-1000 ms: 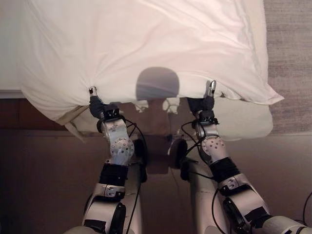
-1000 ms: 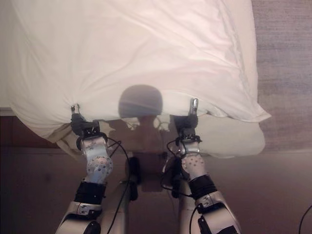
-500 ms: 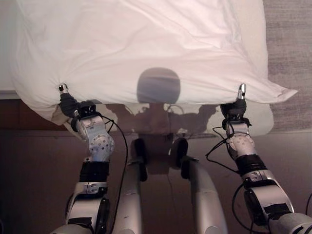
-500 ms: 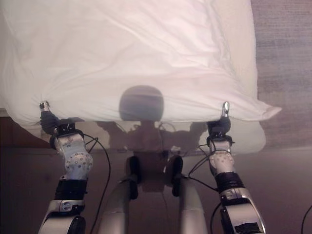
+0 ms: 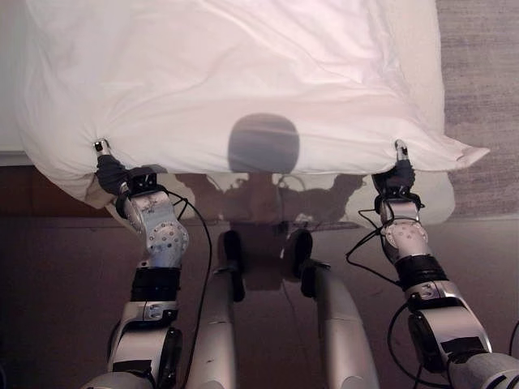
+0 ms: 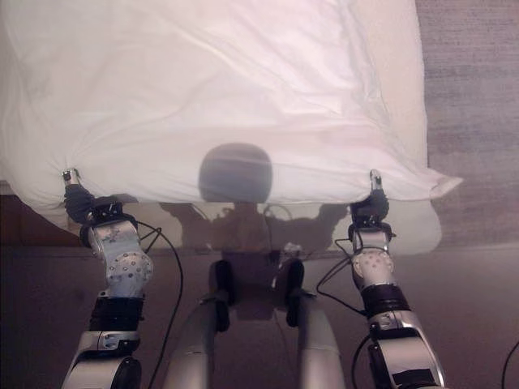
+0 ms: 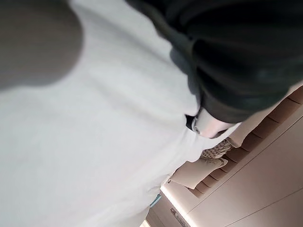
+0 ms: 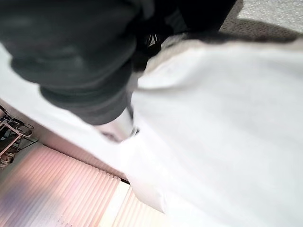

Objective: Make the bed

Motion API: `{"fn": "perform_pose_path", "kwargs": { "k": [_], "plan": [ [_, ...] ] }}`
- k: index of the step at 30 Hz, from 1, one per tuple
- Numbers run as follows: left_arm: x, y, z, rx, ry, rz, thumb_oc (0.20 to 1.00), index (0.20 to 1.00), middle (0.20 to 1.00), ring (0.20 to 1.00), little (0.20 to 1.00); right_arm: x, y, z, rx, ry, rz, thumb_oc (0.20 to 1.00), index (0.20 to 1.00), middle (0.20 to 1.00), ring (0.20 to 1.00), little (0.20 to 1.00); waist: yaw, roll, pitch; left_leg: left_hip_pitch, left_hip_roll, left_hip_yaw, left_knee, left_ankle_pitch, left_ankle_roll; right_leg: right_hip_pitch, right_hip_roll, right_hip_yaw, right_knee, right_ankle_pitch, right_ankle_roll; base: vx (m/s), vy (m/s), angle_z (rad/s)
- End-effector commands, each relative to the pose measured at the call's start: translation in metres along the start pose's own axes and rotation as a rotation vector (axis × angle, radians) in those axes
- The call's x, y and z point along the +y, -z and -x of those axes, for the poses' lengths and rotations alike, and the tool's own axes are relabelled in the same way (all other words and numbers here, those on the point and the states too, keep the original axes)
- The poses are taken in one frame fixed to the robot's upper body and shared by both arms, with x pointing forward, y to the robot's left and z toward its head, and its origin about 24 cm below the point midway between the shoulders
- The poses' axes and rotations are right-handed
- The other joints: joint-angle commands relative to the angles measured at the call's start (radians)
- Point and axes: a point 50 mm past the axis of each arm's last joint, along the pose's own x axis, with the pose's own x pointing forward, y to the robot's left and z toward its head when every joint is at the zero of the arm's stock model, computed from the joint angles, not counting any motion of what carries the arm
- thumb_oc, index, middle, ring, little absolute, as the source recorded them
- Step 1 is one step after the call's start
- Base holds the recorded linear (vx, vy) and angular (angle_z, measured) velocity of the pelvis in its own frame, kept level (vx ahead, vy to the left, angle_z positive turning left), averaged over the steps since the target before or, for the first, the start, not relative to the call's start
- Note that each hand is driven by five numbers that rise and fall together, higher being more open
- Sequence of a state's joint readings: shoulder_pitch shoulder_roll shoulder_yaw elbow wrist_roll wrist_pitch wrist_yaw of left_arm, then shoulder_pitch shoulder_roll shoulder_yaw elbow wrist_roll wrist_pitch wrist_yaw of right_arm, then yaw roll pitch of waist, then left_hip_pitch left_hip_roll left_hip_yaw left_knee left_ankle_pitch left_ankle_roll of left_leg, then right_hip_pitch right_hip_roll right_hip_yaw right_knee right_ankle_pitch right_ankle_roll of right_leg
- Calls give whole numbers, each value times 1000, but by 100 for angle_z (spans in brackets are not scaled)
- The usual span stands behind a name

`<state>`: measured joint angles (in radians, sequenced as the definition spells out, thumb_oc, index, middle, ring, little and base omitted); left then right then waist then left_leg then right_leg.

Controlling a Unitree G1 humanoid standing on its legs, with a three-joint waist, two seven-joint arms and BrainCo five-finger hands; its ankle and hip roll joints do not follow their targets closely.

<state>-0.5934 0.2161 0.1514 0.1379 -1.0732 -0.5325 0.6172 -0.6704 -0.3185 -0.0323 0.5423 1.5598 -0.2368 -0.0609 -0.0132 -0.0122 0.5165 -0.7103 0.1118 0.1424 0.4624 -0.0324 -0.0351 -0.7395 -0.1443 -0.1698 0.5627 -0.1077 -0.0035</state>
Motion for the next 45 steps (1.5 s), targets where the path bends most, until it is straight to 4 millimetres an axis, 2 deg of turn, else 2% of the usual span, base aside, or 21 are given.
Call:
{"fn": "perform_pose_path", "kwargs": {
  "k": [1,4,5,6,7,8,9,16,20,22,28,35,45],
  "plan": [
    [6,-43,-9,-225,50,-28,200,200,200,200,200,-6,-17,10,-84,-49,45,200,200,200,200,200,-8,58,-150,-24,15,-7,7,-22,-38,-15,-27,40,-92,52,131,0,0,0],
    [9,-41,-5,-207,56,-31,200,200,200,200,200,-1,-9,16,-64,-87,28,200,200,200,200,200,-10,58,-152,-19,14,-8,2,-22,-34,-13,-26,42,-94,53,130,0,0,0],
    [10,-40,-4,-201,55,-31,235,235,235,235,235,2,-8,17,-67,-107,10,200,200,200,200,200,-11,59,-152,-18,13,-8,0,-22,-34,-12,-25,42,-95,53,130,0,0,0],
    [11,-39,-2,-194,65,-30,432,432,432,432,432,5,-7,18,-72,-127,-2,200,200,200,200,200,-11,60,-152,-15,11,-9,-2,-22,-33,-9,-24,43,-97,54,130,0,0,0],
    [12,-39,0,-188,68,-22,542,542,542,542,542,7,-6,20,-75,-140,-12,200,200,200,200,200,-11,60,-152,-14,11,-8,-3,-22,-32,-8,-24,44,-98,54,131,0,0,0],
    [15,-39,1,-184,64,-18,947,947,947,947,947,9,-5,22,-81,-158,-32,200,200,200,200,200,-11,60,-153,-14,11,-8,-2,-22,-33,-8,-24,44,-98,54,131,0,0,0],
    [19,-38,3,-173,60,-15,1000,1000,1000,1000,1000,12,-5,24,-83,-182,-45,200,200,200,200,200,-11,60,-152,-13,10,-8,-2,-23,-32,-7,-23,45,-98,53,131,0,0,0],
    [63,-36,13,-103,-61,13,1000,1000,1000,1000,1000,33,-8,50,-167,-312,-154,200,200,200,200,200,-14,59,-145,7,10,-3,-17,-20,-35,8,-21,45,-106,53,131,0,0,0],
    [87,-25,16,-26,-134,17,1000,1000,1000,1000,1000,45,-7,66,-183,-377,-174,200,200,200,200,200,-22,49,-143,8,15,1,-19,-17,-37,9,-19,48,-110,57,131,0,0,0],
    [97,-17,15,30,-145,27,1000,1000,1000,1000,1000,59,-6,78,-175,-455,-183,200,200,200,200,200,-30,38,-142,14,19,5,-19,-21,-39,15,-16,51,-109,53,130,0,0,0],
    [97,2,12,128,-106,41,1000,1000,1000,1000,1000,78,-3,93,-136,-576,-174,200,200,200,200,200,-47,23,-140,19,23,14,-28,-11,-43,14,-10,60,-114,65,131,0,0,0],
    [74,24,1,193,-32,62,1000,1000,1000,1000,1000,92,5,106,-42,-678,-161,200,200,200,200,200,-79,-4,-149,22,36,28,-11,-22,-50,10,-1,75,-111,68,134,0,0,0],
    [56,28,-12,185,14,86,1000,1000,1000,1000,1000,94,8,109,-4,-693,-158,200,200,200,200,200,-97,-28,-161,15,43,38,-2,-24,-55,1,2,78,-107,73,138,2,10,-5]
  ]
}}
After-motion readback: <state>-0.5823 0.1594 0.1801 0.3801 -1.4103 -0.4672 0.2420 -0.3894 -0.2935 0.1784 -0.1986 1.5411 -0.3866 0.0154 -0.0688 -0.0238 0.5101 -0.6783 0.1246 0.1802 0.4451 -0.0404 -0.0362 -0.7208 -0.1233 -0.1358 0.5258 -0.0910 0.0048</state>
